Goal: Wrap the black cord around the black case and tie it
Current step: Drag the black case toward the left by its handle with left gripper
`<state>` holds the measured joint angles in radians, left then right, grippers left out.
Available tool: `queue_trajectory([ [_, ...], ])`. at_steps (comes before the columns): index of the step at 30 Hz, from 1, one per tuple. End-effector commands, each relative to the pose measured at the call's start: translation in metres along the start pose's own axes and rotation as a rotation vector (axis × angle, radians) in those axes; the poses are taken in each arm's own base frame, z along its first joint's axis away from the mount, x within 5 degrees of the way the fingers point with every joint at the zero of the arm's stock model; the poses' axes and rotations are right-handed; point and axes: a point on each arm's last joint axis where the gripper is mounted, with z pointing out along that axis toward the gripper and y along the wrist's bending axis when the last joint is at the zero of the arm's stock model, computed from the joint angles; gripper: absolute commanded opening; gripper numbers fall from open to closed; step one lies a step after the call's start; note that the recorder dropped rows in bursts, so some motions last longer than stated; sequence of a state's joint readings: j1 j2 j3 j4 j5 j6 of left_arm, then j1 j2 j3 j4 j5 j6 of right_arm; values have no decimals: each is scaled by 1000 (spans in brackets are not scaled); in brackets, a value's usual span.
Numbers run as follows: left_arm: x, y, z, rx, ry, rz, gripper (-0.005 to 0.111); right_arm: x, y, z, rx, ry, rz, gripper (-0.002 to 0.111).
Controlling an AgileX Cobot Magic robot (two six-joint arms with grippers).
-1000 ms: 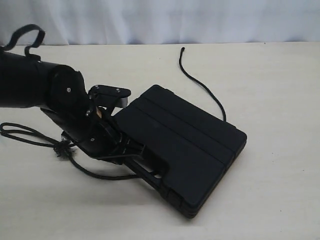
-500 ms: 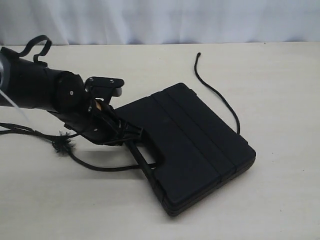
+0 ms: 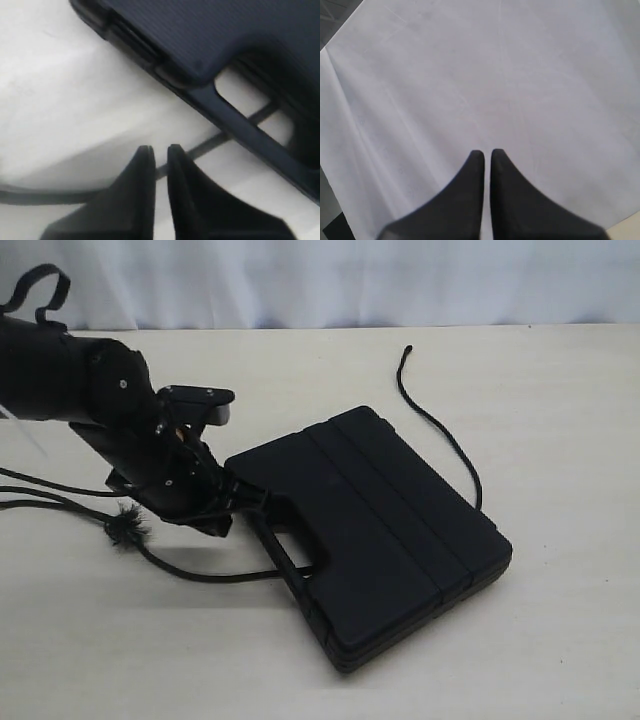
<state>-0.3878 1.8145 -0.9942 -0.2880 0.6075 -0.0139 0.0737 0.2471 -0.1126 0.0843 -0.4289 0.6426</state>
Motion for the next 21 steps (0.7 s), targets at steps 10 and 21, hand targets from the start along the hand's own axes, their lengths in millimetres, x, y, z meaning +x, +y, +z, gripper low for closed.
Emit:
queue_trajectory([
  [10, -2, -37, 1, 48, -124, -120, 54, 0, 0, 1, 4, 9, -9, 4],
  [21, 2, -38, 57, 52, -71, -270, 54, 1, 0, 1, 8, 15, -9, 4],
])
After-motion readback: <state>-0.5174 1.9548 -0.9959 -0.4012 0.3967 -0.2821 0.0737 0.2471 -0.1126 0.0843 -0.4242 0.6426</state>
